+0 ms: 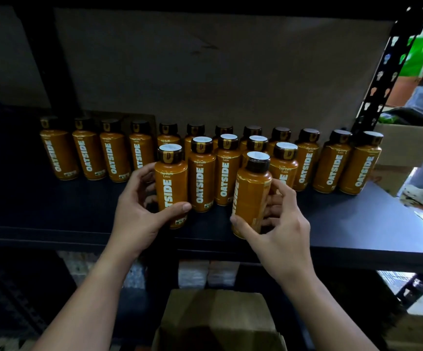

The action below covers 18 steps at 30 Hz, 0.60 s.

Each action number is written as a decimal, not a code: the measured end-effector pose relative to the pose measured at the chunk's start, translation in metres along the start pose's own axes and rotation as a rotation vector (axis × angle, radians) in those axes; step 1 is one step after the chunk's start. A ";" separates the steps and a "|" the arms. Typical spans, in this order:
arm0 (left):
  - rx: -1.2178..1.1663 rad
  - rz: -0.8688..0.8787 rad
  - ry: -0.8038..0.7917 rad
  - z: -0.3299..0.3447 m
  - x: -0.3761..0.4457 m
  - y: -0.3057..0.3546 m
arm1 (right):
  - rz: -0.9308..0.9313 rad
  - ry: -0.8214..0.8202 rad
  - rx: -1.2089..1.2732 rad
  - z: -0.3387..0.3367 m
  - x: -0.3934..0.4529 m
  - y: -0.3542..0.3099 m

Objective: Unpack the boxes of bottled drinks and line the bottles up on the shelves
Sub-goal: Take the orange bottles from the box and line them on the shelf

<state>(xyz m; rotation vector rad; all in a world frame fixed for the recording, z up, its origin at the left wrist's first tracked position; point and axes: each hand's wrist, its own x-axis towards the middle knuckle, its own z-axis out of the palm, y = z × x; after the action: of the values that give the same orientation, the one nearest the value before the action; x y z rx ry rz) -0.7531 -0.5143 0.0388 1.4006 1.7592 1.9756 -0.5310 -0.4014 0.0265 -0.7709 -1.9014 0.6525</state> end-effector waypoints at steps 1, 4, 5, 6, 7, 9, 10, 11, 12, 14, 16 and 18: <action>0.003 -0.004 -0.003 0.000 0.000 0.000 | 0.021 -0.046 0.039 -0.001 0.002 0.001; 0.001 -0.010 -0.003 0.000 0.000 0.000 | 0.040 -0.173 0.065 -0.001 0.003 0.001; 0.003 -0.012 0.000 0.000 0.000 0.000 | 0.029 -0.186 0.034 0.000 0.002 0.000; 0.009 -0.011 0.004 0.000 0.000 0.000 | 0.016 -0.177 0.001 0.003 0.001 -0.002; 0.017 -0.009 0.014 0.001 0.000 -0.001 | 0.006 -0.149 -0.024 0.005 -0.001 -0.004; 0.044 -0.002 0.044 0.004 -0.001 -0.002 | -0.008 -0.090 -0.061 0.009 -0.001 -0.006; 0.063 0.002 0.062 0.006 -0.002 -0.003 | -0.010 -0.078 -0.068 0.011 0.000 -0.007; 0.084 0.007 0.079 0.008 -0.004 -0.004 | -0.005 -0.078 -0.069 0.012 0.001 -0.007; 0.106 0.015 0.097 0.009 -0.005 -0.004 | 0.003 -0.086 -0.066 0.013 0.002 -0.006; 0.148 0.026 0.132 0.013 -0.005 -0.004 | 0.025 -0.103 -0.057 0.016 0.005 -0.005; 0.187 0.027 0.162 0.017 -0.003 -0.005 | 0.038 -0.104 -0.042 0.020 0.007 -0.004; 0.203 0.019 0.183 0.020 0.001 -0.008 | 0.049 -0.100 -0.037 0.023 0.009 -0.005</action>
<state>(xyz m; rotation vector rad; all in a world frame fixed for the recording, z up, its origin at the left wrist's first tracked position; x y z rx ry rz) -0.7433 -0.4978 0.0301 1.3338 2.0848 2.0416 -0.5563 -0.4010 0.0253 -0.8243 -1.9952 0.6998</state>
